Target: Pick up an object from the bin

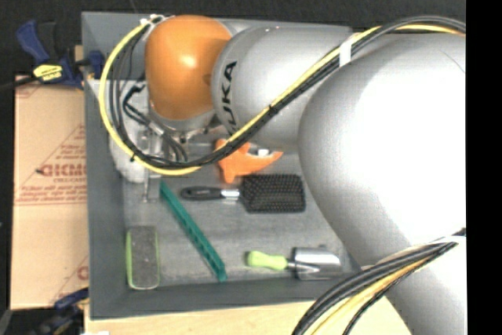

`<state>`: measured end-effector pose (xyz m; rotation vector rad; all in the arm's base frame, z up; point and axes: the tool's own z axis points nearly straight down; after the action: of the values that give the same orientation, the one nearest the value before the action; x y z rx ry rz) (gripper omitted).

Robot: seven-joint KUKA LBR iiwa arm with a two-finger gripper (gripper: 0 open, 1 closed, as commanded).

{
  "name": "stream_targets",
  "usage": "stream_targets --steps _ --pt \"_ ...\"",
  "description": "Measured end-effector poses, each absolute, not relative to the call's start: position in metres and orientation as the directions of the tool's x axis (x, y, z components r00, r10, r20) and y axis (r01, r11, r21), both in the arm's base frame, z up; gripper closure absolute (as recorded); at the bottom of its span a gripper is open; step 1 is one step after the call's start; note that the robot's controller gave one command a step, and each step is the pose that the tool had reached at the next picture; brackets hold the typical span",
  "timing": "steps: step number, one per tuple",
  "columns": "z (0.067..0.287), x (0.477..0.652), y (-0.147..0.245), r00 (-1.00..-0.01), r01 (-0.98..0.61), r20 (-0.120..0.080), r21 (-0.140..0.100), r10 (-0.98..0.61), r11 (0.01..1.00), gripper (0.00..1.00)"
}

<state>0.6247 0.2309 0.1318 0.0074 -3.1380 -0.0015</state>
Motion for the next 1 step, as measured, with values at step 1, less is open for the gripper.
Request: stream_targets --steps 1 --pt "0.1369 0.6263 0.2298 -1.000 0.000 -0.003 0.003 0.000 1.000 0.00"
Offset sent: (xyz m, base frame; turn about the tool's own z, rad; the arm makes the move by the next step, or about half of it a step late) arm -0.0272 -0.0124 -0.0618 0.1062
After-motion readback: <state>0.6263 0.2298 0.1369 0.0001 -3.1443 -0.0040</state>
